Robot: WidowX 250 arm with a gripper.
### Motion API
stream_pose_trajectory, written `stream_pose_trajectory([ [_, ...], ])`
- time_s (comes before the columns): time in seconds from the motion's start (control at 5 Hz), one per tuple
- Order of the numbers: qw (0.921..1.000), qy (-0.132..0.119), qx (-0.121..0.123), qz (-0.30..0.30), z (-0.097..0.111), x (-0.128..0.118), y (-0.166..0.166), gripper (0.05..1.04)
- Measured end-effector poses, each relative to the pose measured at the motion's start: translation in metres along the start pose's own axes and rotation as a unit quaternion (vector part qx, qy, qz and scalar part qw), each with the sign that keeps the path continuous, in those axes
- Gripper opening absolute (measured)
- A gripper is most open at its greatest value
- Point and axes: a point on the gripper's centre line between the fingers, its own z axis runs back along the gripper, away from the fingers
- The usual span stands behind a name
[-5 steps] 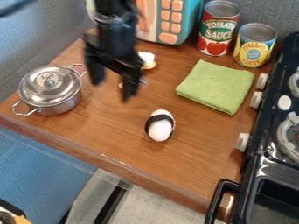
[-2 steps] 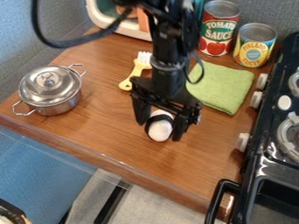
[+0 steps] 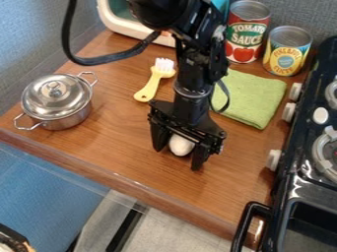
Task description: Move the white object to the left side of the yellow brush
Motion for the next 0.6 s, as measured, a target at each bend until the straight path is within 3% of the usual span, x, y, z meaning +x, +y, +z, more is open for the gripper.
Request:
stream_pose_trajectory([
  [0.2, 1.0000, -0.002, -0.005, -0.007, 0.001, 0.002, -0.001, 0.681],
  [0.4, 0.9999, 0.002, -0.013, -0.001, 0.005, 0.002, 0.005, 0.502],
  [0.6, 0.9995, -0.007, -0.026, -0.017, 0.024, 0.007, 0.008, 0.459],
])
